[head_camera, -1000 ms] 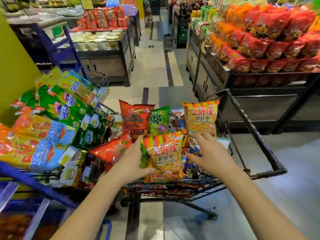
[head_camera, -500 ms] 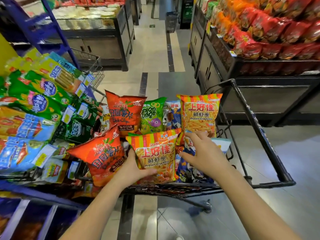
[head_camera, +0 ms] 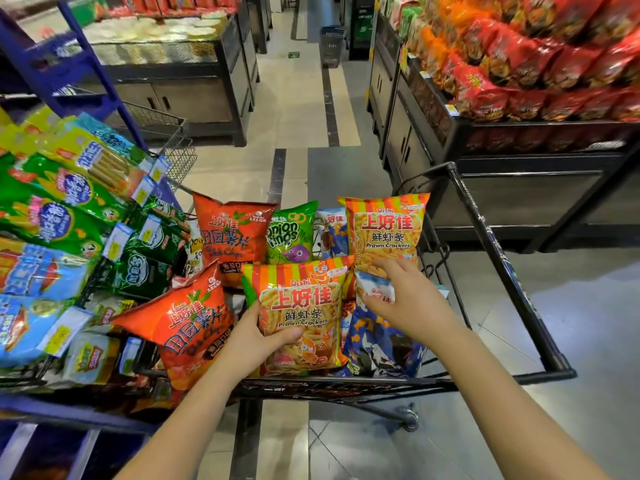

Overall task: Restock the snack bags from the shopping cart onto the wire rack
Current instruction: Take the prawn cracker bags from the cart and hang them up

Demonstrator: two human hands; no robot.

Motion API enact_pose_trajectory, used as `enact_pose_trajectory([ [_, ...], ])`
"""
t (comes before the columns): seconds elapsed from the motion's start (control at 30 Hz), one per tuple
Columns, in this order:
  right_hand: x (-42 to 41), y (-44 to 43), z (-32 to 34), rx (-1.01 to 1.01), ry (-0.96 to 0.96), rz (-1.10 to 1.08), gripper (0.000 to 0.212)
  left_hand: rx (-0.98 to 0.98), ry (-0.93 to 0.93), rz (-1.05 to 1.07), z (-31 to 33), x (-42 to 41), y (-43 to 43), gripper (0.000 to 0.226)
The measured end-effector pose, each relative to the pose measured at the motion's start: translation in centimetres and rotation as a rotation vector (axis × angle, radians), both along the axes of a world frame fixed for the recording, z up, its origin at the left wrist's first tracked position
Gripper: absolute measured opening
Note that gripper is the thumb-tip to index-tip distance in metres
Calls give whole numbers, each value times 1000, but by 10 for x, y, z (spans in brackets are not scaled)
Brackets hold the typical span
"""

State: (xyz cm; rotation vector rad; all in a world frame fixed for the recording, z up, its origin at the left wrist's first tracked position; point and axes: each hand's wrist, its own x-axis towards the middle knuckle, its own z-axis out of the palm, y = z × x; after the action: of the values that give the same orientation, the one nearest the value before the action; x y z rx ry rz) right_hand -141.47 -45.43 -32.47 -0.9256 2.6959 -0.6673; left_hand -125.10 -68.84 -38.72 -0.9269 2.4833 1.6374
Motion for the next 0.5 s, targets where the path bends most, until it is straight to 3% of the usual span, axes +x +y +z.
enact_pose_trajectory([
  [0.1,-22,10,9,-29,-17,-74,70,-1,36,52,17,-9,0,58],
  [0.27,-64,21,7,-154,-84,-245,70,24,121,103,41,-26,-7,69],
  [0.4,-99,21,-8,-125,-303,-353,101,81,156,103,51,-36,-15,74],
  [0.5,-121,16,-22,-87,-487,-320,106,118,167,119,55,-43,-18,67],
])
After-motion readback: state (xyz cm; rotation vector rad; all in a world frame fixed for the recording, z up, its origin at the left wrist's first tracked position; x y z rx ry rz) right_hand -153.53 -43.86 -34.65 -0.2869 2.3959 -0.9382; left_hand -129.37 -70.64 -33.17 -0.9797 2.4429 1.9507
